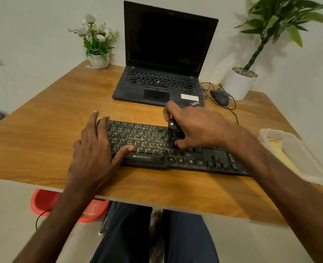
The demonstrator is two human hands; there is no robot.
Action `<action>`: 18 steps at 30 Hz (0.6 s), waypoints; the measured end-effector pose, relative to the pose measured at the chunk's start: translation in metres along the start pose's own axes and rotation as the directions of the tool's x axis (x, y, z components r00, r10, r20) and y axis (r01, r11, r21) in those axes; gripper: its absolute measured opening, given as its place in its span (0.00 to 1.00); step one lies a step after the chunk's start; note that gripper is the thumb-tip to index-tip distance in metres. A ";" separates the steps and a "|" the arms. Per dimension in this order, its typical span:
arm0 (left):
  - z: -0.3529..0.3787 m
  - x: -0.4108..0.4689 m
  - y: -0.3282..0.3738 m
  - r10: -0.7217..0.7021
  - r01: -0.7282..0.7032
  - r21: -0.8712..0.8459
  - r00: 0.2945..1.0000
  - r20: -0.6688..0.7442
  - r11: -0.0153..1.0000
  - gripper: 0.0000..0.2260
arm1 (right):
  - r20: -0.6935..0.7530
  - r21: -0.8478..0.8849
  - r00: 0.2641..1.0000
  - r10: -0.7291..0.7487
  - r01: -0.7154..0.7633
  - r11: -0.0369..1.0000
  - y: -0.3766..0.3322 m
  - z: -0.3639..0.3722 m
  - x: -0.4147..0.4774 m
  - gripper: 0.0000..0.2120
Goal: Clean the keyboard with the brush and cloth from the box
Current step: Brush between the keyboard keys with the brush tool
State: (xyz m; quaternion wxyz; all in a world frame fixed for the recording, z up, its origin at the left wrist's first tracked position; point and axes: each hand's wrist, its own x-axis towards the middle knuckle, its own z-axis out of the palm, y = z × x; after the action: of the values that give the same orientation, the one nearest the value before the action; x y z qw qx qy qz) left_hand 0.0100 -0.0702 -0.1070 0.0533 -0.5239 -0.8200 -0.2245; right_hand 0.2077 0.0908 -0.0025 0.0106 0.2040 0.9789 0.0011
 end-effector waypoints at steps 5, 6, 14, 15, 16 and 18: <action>0.001 0.000 0.000 0.011 -0.011 0.011 1.000 -0.008 1.000 0.47 | 0.037 0.337 0.999 -0.009 -0.004 0.942 -0.003 -0.002 -0.011 0.31; 0.001 0.000 0.000 0.014 -0.014 0.008 1.000 -0.009 1.000 0.47 | 0.014 0.378 1.000 0.021 -0.025 0.925 0.002 -0.002 -0.011 0.30; 0.000 -0.001 0.000 0.019 -0.019 0.008 1.000 -0.011 1.000 0.47 | 0.068 0.475 0.993 0.101 -0.122 0.872 0.032 0.002 -0.007 0.25; 0.001 -0.001 0.000 0.021 -0.021 0.006 1.000 -0.013 1.000 0.46 | 0.074 0.483 0.992 0.105 -0.128 0.866 0.033 0.001 -0.007 0.24; 0.001 -0.001 0.000 0.023 -0.023 0.004 1.000 -0.016 1.000 0.46 | 0.075 0.496 0.991 0.111 -0.134 0.858 0.034 0.002 -0.006 0.23; 0.001 -0.001 -0.001 0.024 -0.024 0.008 0.999 -0.023 1.000 0.45 | 0.069 0.527 0.989 0.129 -0.146 0.838 0.035 0.004 -0.005 0.24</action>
State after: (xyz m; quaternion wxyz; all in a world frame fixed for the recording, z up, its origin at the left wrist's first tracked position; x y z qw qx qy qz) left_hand 0.0099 -0.0706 -0.1086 0.0676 -0.5307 -0.8139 -0.2268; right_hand 0.2267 0.1212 -0.0057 -0.0313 0.2687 0.9237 -0.2712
